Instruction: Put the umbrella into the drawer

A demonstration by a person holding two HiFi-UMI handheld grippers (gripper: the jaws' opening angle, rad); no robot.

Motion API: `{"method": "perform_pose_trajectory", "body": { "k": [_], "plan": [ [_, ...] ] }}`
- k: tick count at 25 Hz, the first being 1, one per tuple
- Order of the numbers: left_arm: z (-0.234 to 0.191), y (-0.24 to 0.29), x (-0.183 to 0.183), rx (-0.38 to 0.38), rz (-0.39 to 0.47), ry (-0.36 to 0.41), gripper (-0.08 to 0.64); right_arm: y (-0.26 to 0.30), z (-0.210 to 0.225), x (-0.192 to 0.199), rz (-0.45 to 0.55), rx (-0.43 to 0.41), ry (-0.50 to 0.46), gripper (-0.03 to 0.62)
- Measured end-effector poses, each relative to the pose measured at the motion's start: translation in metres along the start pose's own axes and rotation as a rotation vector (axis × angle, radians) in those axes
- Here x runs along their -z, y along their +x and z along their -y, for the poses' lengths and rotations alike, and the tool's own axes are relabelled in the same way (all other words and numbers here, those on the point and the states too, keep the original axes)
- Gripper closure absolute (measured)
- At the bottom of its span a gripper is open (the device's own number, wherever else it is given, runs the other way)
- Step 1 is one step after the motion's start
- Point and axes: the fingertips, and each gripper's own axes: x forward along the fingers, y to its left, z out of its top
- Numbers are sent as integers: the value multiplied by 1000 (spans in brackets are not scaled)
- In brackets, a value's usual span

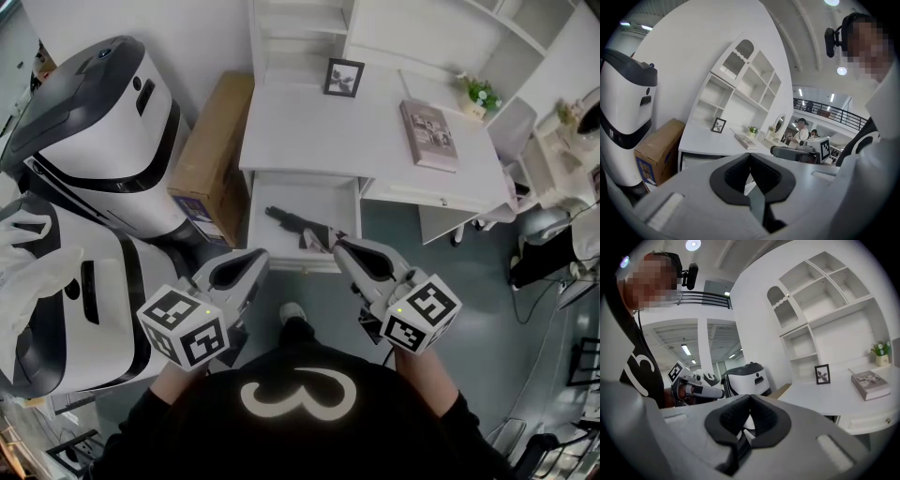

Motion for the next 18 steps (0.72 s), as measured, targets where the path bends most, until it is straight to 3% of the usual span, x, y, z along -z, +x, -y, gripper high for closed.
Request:
{"method": "perform_pose_trajectory", "body": {
  "k": [18],
  "plan": [
    [-7, 9, 2, -6, -16, -7, 551, 8, 5, 17, -62, -15, -19, 589]
  ]
}}
